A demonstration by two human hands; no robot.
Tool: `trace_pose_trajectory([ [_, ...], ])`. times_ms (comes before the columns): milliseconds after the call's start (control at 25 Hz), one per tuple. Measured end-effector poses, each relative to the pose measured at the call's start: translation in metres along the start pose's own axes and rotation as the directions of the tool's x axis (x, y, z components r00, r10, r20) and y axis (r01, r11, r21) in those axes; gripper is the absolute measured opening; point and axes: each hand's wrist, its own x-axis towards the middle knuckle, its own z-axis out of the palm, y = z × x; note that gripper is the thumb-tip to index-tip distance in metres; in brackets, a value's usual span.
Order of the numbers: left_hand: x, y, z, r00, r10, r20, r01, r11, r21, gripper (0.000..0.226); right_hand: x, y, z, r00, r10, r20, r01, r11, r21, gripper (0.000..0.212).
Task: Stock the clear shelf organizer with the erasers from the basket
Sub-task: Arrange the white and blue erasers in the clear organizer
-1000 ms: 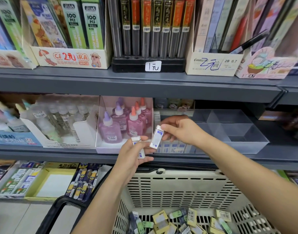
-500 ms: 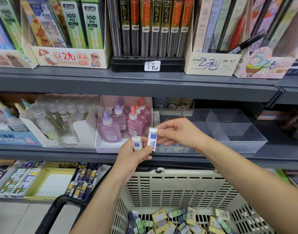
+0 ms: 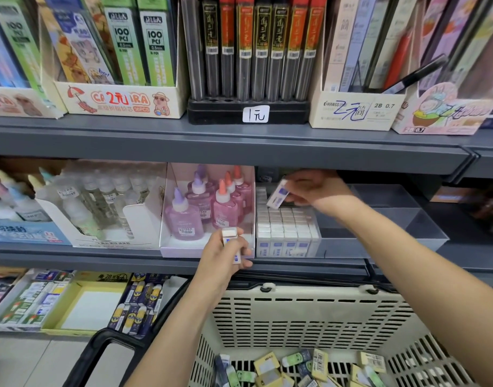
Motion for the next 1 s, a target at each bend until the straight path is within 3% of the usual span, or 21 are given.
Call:
trace_pose_trajectory([
  [80,0.000,0.004,0.002,1.000,-0.029,0.003,0.029,0.996,-0.089,0.015,0.018,0.008,-0.006,0.995,-0.086,-0.049,0.070,0.960,-0.273,0.014],
  [160,-0.001,0.007,0.003,0.999,-0.032,-0.014,0.031,0.996,-0.084,0.017,0.028,0.016,-0.003,0.989,-0.145,-0.016,0.110,0.812,-0.573,0.022],
  [400,-0.004,0.002,0.005,0.995,0.077,-0.068,-0.077,0.997,0.005,0.010,0.042,0.033,0.017,0.966,-0.040,0.254,0.223,0.624,-0.749,0.027],
  [560,-0.001,0.001,0.005,0.992,0.103,-0.068,-0.101,0.995,0.021,0.016,0.038,0.029,0.015,0.960,-0.013,0.279,0.226,0.625,-0.748,0.030],
  [720,-0.002,0.000,0.005,0.994,0.093,-0.061,-0.090,0.995,0.044,0.025,0.010,0.013,0.019,0.970,-0.240,0.032,0.209,0.760,-0.615,0.021],
  [880,-0.004,-0.001,0.005,0.994,0.102,-0.028,-0.100,0.994,0.046,0.025,-0.026,0.005,0.043,0.928,-0.250,0.277,0.362,0.784,-0.504,0.016],
  [1000,-0.005,-0.001,0.004,0.995,0.100,-0.007,-0.100,0.994,0.034,0.024,-0.029,0.006,0.048,0.948,-0.155,0.276,0.241,0.919,-0.312,0.009],
])
